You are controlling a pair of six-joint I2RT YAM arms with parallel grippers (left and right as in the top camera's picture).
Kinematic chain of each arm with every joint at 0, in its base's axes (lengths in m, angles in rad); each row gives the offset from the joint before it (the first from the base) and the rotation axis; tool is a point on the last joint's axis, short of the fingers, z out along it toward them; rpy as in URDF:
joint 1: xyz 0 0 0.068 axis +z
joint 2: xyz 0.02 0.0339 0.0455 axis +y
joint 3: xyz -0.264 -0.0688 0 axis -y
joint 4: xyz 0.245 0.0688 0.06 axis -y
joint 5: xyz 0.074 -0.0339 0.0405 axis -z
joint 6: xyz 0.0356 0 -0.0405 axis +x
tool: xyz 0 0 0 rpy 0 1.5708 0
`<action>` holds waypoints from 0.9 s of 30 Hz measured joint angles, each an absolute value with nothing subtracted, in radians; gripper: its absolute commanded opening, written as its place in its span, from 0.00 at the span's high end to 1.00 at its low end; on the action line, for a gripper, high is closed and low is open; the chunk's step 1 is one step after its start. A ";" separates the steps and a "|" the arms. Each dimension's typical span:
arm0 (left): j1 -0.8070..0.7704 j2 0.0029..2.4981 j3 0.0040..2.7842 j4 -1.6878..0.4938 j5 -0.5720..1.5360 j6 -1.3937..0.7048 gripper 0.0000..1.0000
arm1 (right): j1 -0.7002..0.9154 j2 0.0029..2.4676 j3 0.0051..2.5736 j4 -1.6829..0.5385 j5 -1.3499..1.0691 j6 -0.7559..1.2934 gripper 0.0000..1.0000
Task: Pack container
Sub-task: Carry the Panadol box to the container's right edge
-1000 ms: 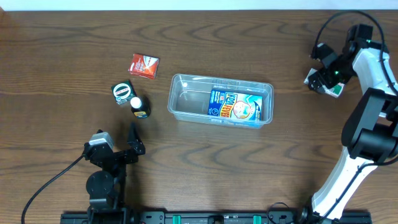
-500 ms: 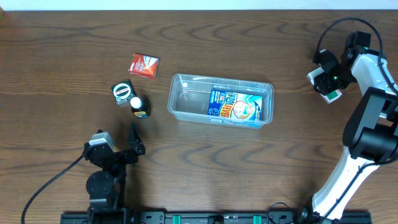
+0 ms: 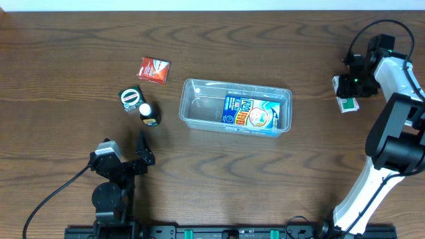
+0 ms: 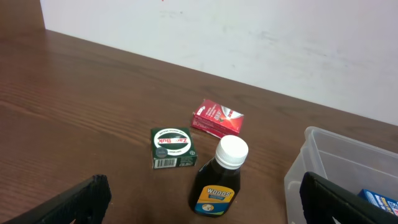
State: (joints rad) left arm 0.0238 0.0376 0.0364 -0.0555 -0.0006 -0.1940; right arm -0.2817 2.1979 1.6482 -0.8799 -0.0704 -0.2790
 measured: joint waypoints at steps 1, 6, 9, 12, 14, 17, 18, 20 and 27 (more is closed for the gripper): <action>0.024 0.038 0.037 -0.056 -0.001 -0.194 0.02 | -0.279 2.194 1.649 -0.888 -0.073 -0.272 0.61; 0.024 0.038 0.036 -0.056 -0.001 -0.194 0.02 | -0.264 2.144 1.654 -0.933 -0.080 -0.253 0.60; 0.024 0.038 0.036 -0.056 -0.001 -0.194 0.02 | -0.246 2.059 1.658 -0.950 -0.093 -0.265 0.60; 0.024 0.038 0.036 -0.056 -0.001 -0.194 0.02 | -0.212 1.947 1.671 -0.966 -0.108 -0.299 0.59; 0.023 0.038 0.036 -0.056 -0.001 -0.194 0.02 | -0.181 1.871 1.681 -0.981 -0.131 -0.337 0.53; 0.024 0.038 0.036 -0.056 -0.001 -0.194 0.02 | -0.116 1.781 1.691 -1.008 -0.186 -0.433 0.52; 0.024 0.038 0.036 -0.056 -0.001 -0.194 0.02 | -0.076 1.749 1.692 -1.019 -0.211 -0.486 0.52; 0.024 0.038 0.036 -0.056 -0.001 -0.194 0.02 | -0.018 1.724 1.694 -1.024 -0.237 -0.555 0.51; 0.024 0.038 0.036 -0.056 -0.001 -0.194 0.02 | 0.187 1.732 1.694 -1.026 -0.274 -0.753 0.53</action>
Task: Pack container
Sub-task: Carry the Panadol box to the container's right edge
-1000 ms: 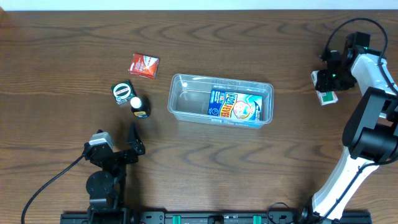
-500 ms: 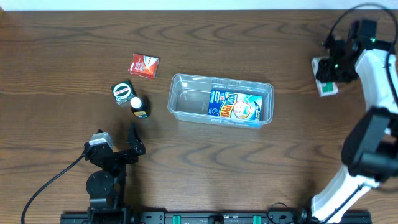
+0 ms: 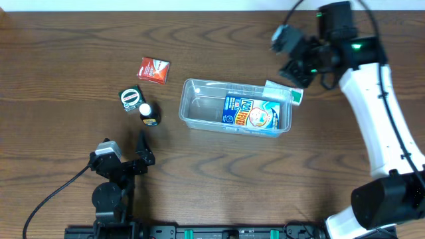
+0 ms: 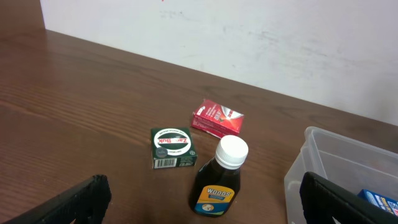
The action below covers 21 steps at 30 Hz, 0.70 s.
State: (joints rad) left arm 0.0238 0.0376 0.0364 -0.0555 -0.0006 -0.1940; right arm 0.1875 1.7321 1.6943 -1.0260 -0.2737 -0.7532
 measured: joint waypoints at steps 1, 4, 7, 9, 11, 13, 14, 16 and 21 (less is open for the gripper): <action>0.024 0.038 0.036 -0.056 -0.001 -0.194 0.02 | 0.212 1.736 1.694 -1.026 -0.273 -0.771 0.53; 0.023 0.038 0.036 -0.056 -0.001 -0.194 0.02 | 0.257 1.752 1.694 -1.024 -0.272 -0.801 0.56; 0.024 0.038 0.036 -0.056 -0.001 -0.194 0.02 | 0.271 1.765 1.694 -0.992 -0.265 -0.795 0.51; 0.024 0.038 0.037 -0.056 -0.001 -0.194 0.02 | 0.267 1.767 1.694 -0.950 -0.247 -0.771 0.44; 0.023 0.038 0.037 -0.056 -0.001 -0.194 0.02 | 0.255 1.767 1.694 -0.915 -0.226 -0.736 0.34; 0.024 0.038 0.036 -0.056 -0.001 -0.194 0.02 | 0.231 1.768 1.694 -0.893 -0.202 -0.688 0.34; 0.024 0.038 0.036 -0.055 -0.001 -0.194 0.02 | 0.213 1.769 1.694 -0.887 -0.190 -0.657 0.34; 0.024 0.038 0.036 -0.056 -0.001 -0.194 0.02 | 0.169 1.775 1.694 -0.886 -0.173 -0.580 0.34; 0.023 0.038 0.036 -0.056 -0.001 -0.194 0.02 | 0.060 1.832 1.694 -0.946 -0.154 -0.363 0.26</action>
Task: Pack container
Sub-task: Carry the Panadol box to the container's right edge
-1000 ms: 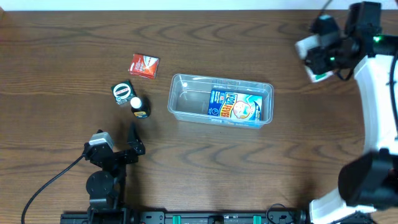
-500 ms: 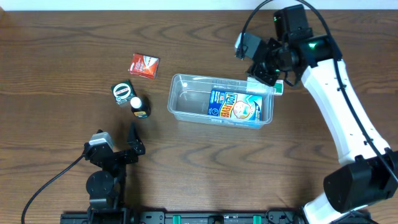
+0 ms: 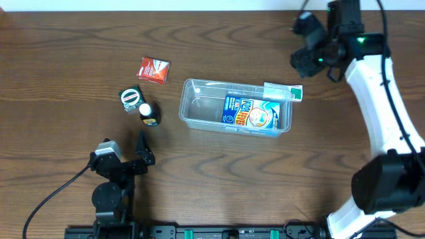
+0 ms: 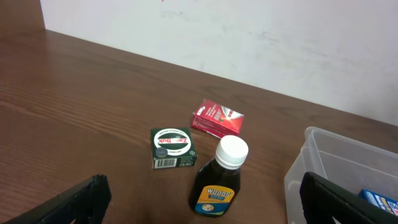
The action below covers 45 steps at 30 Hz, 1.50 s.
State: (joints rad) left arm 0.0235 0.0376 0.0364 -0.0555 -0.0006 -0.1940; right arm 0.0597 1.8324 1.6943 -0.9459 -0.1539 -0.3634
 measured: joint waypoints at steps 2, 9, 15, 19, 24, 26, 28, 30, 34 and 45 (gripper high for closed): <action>0.023 0.038 0.037 -0.055 -0.001 -0.194 0.02 | 0.046 1.863 1.694 -0.963 -0.153 -0.309 0.22; 0.024 0.038 0.036 -0.056 -0.001 -0.194 0.02 | 0.043 1.978 1.694 -0.973 -0.157 -0.109 0.16; 0.024 0.038 0.036 -0.056 -0.001 -0.194 0.02 | 0.043 2.070 1.694 -0.963 -0.113 0.088 0.17; 0.024 0.038 0.037 -0.056 -0.001 -0.194 0.02 | 0.043 2.126 1.694 -0.968 -0.073 0.237 0.16; 0.024 0.038 0.036 -0.056 -0.001 -0.194 0.02 | 0.049 2.148 1.694 -0.983 -0.014 0.434 0.11; 0.023 0.038 0.036 -0.056 -0.001 -0.194 0.02 | 0.058 2.148 1.694 -0.984 0.004 0.525 0.08; 0.024 0.038 0.037 -0.056 -0.001 -0.194 0.02 | 0.068 2.148 1.694 -0.991 0.015 0.602 0.07; 0.024 0.038 0.036 -0.056 -0.001 -0.194 0.02 | 0.087 2.148 1.694 -0.991 0.028 0.694 0.07; 0.024 0.038 0.036 -0.056 -0.001 -0.194 0.02 | 0.129 2.148 1.692 -0.963 0.053 0.843 0.08; 0.024 0.038 0.036 -0.056 -0.001 -0.194 0.02 | 0.188 2.148 1.676 -0.898 0.096 1.063 0.15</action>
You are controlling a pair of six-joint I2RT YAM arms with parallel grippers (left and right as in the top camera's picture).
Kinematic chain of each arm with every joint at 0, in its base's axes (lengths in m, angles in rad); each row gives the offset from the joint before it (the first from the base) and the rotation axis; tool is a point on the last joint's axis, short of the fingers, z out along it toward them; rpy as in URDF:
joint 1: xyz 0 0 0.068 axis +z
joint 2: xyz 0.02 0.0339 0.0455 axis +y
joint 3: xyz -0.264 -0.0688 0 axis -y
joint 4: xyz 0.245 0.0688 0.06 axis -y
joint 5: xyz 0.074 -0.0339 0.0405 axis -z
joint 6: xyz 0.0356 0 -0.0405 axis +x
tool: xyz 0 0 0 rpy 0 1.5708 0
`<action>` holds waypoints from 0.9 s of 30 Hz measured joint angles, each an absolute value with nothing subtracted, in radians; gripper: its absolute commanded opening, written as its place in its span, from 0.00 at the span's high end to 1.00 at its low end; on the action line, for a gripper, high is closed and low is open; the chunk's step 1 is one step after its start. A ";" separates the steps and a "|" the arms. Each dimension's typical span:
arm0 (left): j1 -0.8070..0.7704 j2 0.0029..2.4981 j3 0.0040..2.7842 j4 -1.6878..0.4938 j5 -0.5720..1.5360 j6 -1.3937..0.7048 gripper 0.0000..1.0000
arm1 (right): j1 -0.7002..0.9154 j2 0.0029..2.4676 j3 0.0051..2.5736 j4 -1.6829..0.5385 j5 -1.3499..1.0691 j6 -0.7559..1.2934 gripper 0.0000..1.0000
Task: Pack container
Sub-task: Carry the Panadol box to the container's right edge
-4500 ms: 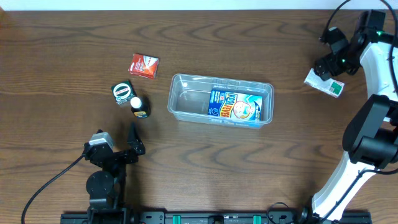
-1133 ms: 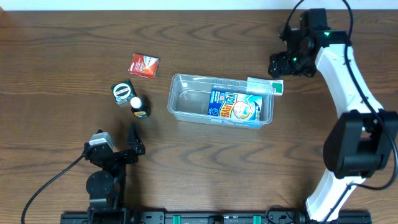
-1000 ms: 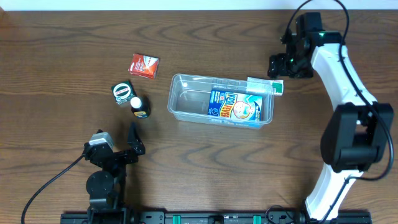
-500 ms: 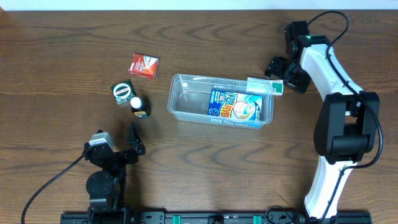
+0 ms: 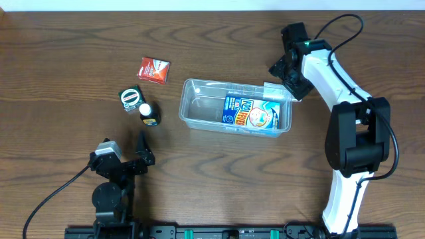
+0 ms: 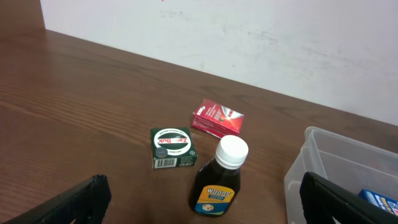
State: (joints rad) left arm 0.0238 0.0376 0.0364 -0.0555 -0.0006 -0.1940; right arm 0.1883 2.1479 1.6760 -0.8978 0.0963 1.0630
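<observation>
A clear plastic container [image 5: 192, 109] lies mid-table with a blue box [image 5: 249, 113] inside at its right end. A white and green box [image 5: 273, 89] rests on the container's far right rim. My right gripper [image 5: 291, 79] is on that box's right end and hides it; how its jaws stand is not visible. My left gripper [image 6: 202, 190] stays open and low at the front left. It faces a dark syrup bottle [image 6: 219, 180], a green box [image 6: 173, 147] and a red box [image 6: 217, 117].
The container's near corner [image 6: 311, 168] shows at the right of the left wrist view. The bottle [image 5: 149, 113], green box [image 5: 131, 98] and red box [image 5: 153, 70] stand together left of the container. A white wall runs behind the table.
My right gripper was up and away to the far right of the container. It is now down on the right end of the white and green box on the rim. The left arm has not moved.
First my right gripper held the white and green box at the table's far right. Then it held the box over the container's far right corner. Later the box lay on the rim with the gripper clear of it. Now the gripper is back on the box.
</observation>
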 measured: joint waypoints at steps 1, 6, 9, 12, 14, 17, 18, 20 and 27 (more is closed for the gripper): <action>0.024 0.038 0.037 -0.056 -0.001 -0.194 0.02 | 0.188 2.148 1.670 -0.897 0.099 1.072 0.15; 0.024 0.038 0.036 -0.056 -0.001 -0.194 0.02 | 0.188 2.139 1.646 -0.877 0.100 1.092 0.15; 0.024 0.038 0.037 -0.056 -0.001 -0.194 0.02 | 0.188 2.125 1.621 -0.844 0.097 1.093 0.16; 0.024 0.038 0.036 -0.056 -0.001 -0.194 0.02 | 0.186 2.106 1.589 -0.806 0.087 1.095 0.15; 0.024 0.038 0.036 -0.056 -0.001 -0.194 0.02 | 0.184 2.096 1.573 -0.789 0.080 1.096 0.15; 0.023 0.038 0.037 -0.056 -0.001 -0.194 0.02 | 0.181 2.092 1.566 -0.787 0.072 1.096 0.15; 0.024 0.038 0.036 -0.056 -0.001 -0.194 0.02 | 0.178 2.092 1.564 -0.787 0.067 1.096 0.15; 0.024 0.038 0.036 -0.056 -0.001 -0.194 0.02 | 0.173 2.091 1.563 -0.788 0.058 1.096 0.15; 0.024 0.038 0.036 -0.056 -0.001 -0.194 0.02 | 0.149 2.091 1.561 -0.786 0.006 1.096 0.14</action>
